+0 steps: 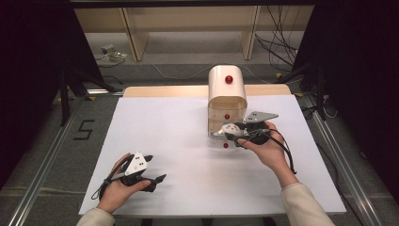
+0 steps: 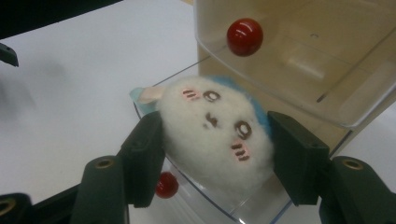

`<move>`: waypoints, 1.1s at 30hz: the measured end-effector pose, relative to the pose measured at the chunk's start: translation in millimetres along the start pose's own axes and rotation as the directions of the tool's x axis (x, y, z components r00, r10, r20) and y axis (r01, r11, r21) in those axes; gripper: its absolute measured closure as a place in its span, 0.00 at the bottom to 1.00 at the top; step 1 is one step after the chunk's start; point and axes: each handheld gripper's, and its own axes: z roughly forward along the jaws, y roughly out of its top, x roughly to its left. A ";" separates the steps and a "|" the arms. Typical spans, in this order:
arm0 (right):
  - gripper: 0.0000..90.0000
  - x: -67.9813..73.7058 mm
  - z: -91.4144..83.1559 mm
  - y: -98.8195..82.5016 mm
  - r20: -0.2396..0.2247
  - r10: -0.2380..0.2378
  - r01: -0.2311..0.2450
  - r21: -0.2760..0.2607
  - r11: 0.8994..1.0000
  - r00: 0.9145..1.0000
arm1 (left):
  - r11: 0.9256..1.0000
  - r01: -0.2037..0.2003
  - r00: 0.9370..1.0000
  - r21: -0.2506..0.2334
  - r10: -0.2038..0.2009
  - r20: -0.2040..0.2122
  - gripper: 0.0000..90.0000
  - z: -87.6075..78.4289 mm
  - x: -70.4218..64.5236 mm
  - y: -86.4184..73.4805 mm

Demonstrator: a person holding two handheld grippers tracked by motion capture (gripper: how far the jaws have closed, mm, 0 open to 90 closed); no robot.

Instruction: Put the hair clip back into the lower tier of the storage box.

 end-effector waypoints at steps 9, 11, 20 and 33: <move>0.44 -2.4 4.8 -0.2 0.004 0.028 -0.028 -0.001 1.000 1.000 | 1.000 -0.001 1.000 0.000 0.001 0.001 0.18 -0.1 0.1 0.1; 0.44 -3.0 6.3 -0.3 0.005 0.032 -0.032 -0.001 0.999 0.999 | 1.000 -0.002 1.000 0.001 0.002 0.000 0.18 0.0 0.2 0.1; 0.39 -1.4 10.4 -1.2 0.017 0.054 -0.054 -0.001 0.999 0.998 | 1.000 -0.003 1.000 0.000 0.003 0.001 0.18 -0.1 0.4 0.2; 0.37 0.6 7.1 -0.9 0.011 0.062 -0.061 -0.015 0.998 0.998 | 1.000 -0.004 1.000 0.002 0.004 0.001 0.18 -0.3 0.5 0.2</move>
